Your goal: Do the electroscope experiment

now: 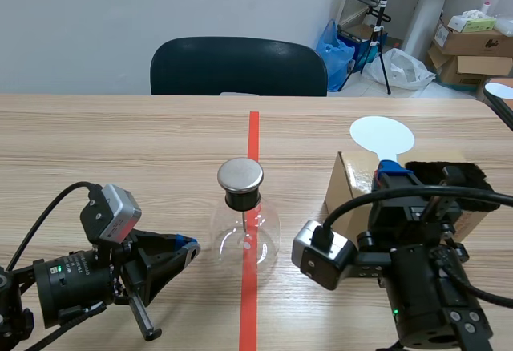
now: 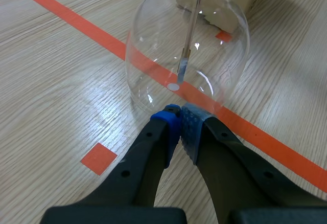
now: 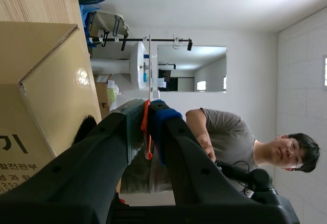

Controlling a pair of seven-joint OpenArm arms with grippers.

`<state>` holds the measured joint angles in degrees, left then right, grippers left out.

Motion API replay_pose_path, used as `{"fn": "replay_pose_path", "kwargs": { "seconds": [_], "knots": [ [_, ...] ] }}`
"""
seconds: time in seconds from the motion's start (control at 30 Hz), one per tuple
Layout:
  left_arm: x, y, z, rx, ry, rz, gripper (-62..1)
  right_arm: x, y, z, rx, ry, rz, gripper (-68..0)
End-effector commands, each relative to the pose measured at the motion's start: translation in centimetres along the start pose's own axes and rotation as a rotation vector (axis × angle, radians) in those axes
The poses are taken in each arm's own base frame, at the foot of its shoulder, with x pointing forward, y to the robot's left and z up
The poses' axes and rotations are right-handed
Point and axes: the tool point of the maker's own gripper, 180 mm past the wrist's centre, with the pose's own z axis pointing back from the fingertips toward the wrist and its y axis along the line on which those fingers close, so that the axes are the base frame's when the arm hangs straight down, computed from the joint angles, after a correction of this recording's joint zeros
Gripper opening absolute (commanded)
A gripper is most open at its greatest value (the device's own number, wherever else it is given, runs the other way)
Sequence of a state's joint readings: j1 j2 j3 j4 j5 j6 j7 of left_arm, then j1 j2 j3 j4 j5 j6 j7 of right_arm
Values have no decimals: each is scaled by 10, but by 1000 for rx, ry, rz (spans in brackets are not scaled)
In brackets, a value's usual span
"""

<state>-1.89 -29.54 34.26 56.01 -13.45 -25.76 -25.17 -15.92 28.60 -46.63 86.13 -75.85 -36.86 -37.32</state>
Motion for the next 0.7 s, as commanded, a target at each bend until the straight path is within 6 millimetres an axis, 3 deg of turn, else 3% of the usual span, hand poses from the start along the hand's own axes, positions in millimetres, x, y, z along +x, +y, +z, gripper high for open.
{"fn": "replay_pose_path", "kwargs": {
  "seconds": [0.0, 0.3, 0.67],
  "knots": [
    [13, -3, -4, -11, -47, 0, -578, 3, -8, -4, -33, -31, 3, -665],
    [13, -3, -4, -11, -47, 0, -578, 40, -8, 1, -33, -238, 6, -665],
    [13, -3, -4, -11, -47, 0, -578, 90, -7, 21, -33, -541, 12, -665]
  ]
}}
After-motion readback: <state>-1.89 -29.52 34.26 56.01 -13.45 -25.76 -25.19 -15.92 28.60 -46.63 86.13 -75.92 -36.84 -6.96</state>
